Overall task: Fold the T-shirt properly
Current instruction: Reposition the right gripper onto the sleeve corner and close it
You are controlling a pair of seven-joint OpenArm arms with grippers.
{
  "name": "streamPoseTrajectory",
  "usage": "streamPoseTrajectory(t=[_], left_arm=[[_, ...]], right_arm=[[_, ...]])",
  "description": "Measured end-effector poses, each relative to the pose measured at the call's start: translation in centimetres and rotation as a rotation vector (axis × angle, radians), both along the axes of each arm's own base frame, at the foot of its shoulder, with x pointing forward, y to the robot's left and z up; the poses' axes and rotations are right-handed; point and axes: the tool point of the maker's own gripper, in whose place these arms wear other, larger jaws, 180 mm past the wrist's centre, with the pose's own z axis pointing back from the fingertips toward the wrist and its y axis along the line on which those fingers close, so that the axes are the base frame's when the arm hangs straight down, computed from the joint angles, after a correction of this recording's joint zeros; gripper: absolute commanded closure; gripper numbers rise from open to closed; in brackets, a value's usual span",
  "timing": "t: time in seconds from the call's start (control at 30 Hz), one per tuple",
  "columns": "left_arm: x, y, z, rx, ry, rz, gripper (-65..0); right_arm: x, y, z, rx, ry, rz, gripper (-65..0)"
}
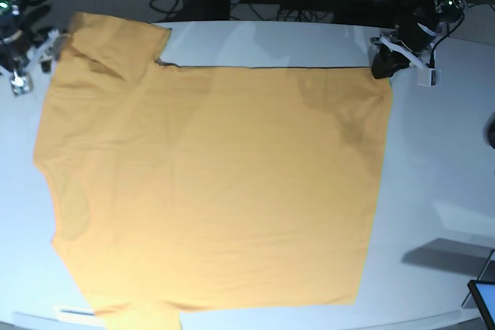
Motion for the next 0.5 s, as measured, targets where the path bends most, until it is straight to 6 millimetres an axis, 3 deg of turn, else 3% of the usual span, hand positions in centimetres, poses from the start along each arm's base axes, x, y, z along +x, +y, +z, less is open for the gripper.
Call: streamPoseTrajectory(t=[0.3,0.43,0.5], left_arm=[[0.1,-0.1,0.0,-0.002,-0.002,-0.001,0.0],[0.1,-0.1,0.0,-0.002,-0.002,-0.001,0.0],[0.0,-0.1,0.0,-0.002,-0.002,0.0,0.0]], right_arm=[[3.8,4.7,-0.6,-0.344,-0.213,0.147,-28.4],[3.9,2.2,0.4,-0.597,-0.298,0.094,-24.2],[3.7,1.5,0.3,-0.62,-0.299,0.078,-24.2]])
